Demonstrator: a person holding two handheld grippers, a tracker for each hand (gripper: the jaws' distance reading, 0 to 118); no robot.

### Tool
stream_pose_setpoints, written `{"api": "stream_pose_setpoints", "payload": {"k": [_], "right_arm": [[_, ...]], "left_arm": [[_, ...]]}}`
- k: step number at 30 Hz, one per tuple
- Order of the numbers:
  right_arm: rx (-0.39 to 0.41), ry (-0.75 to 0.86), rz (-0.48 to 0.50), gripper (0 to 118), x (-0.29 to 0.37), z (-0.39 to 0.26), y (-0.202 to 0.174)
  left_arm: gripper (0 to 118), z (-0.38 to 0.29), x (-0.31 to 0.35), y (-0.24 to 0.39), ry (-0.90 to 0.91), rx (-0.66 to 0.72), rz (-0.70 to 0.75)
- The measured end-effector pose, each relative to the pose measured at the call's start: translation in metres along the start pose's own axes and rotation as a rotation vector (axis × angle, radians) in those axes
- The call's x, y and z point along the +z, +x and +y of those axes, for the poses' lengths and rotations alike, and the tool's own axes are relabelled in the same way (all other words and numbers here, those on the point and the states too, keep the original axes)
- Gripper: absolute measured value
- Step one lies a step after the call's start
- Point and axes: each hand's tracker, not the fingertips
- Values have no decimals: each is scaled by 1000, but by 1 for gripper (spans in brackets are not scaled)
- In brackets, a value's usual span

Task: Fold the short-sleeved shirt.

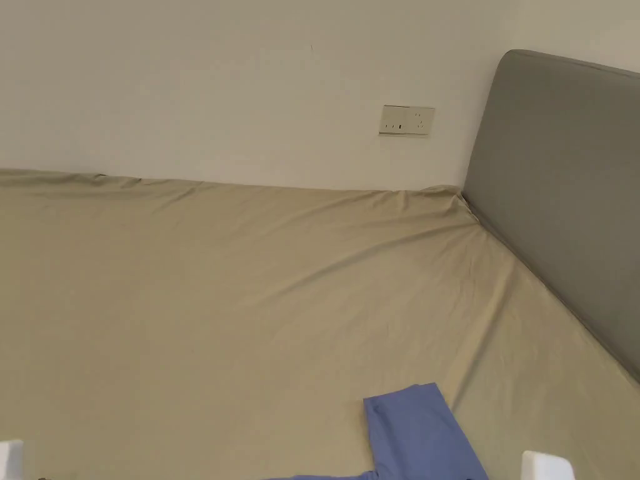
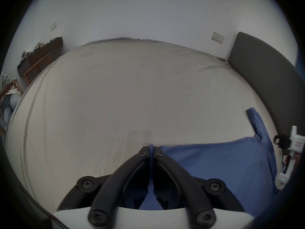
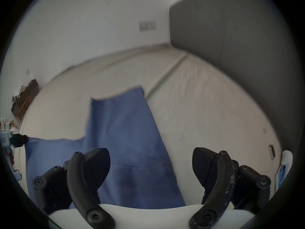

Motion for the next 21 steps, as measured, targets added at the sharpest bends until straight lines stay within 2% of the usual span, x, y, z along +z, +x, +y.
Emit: {"api": "stream_pose_setpoints", "payload": {"k": [1,2,3,4,5,6,8,11,13,18,21], "right_arm": [[0,-36,0,96,-11,-1,0],[14,-72,1,85,-20,-3,-1],[37,-74,-14,82,-24,-6,-5],[83,-25,-62,72,-12,-10,-11],[116,37,-19,27,-4,-11,-13],[119,71,10,8,2,-12,-14],[98,93,40,7,14,-17,-21],[125,198,60,7,40,-20,-27],[88,298,96,7,58,-23,-22],[103,593,158,7,173,-44,-22],[131,753,151,7,238,-70,-20]], "left_arm": [[2,-3,3,0,3,4,-5],[2,-6,7,1,4,7,-7],[2,-7,7,2,5,6,-6],[2,-10,10,2,8,4,-4],[2,-13,14,3,13,3,-2],[2,-15,17,3,18,5,-1],[2,-19,25,5,40,11,4],[2,-25,39,3,90,23,18],[2,-27,61,3,151,26,20],[2,-44,153,13,419,13,79],[2,-68,204,13,575,-13,101]]}}
